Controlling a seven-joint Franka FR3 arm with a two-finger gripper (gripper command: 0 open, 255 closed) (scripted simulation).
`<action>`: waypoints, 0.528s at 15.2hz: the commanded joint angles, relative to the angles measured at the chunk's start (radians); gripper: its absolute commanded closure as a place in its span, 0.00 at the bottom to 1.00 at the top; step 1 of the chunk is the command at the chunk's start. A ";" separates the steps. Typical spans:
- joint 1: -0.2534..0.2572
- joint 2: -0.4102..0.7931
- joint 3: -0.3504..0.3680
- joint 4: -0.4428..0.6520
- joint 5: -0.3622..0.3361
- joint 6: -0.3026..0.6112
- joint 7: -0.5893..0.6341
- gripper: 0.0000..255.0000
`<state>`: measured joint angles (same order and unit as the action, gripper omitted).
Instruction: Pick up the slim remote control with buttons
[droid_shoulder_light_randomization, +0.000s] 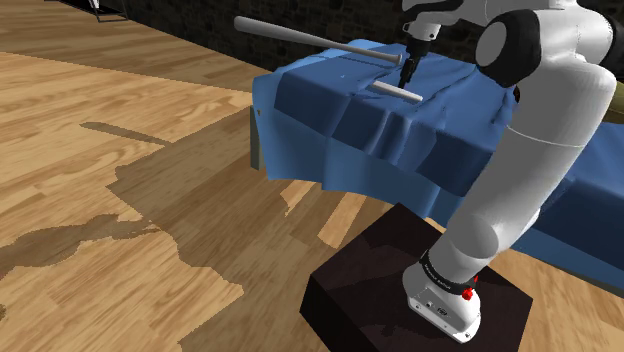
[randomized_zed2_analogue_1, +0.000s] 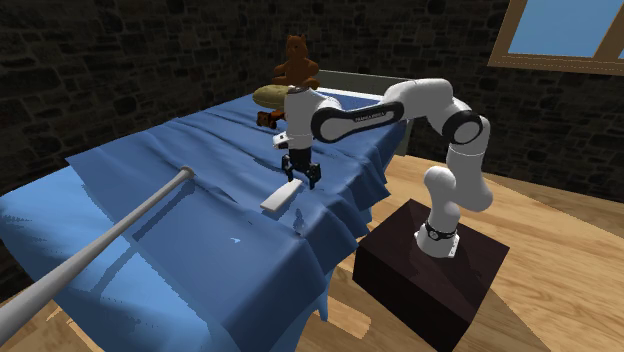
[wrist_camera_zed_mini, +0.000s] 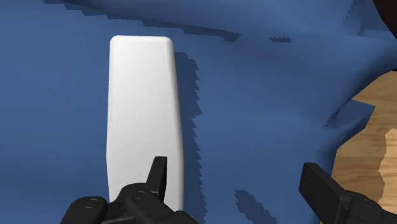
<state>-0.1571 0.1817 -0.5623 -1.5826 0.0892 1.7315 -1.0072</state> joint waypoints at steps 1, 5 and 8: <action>-0.046 0.101 -0.007 0.110 0.063 -0.024 -0.064 0.00; -0.139 0.264 0.007 0.315 0.151 -0.084 -0.134 0.00; -0.131 0.258 0.009 0.266 0.149 -0.041 -0.136 0.00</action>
<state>-0.2865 0.4321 -0.5554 -1.3174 0.2341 1.6834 -1.1413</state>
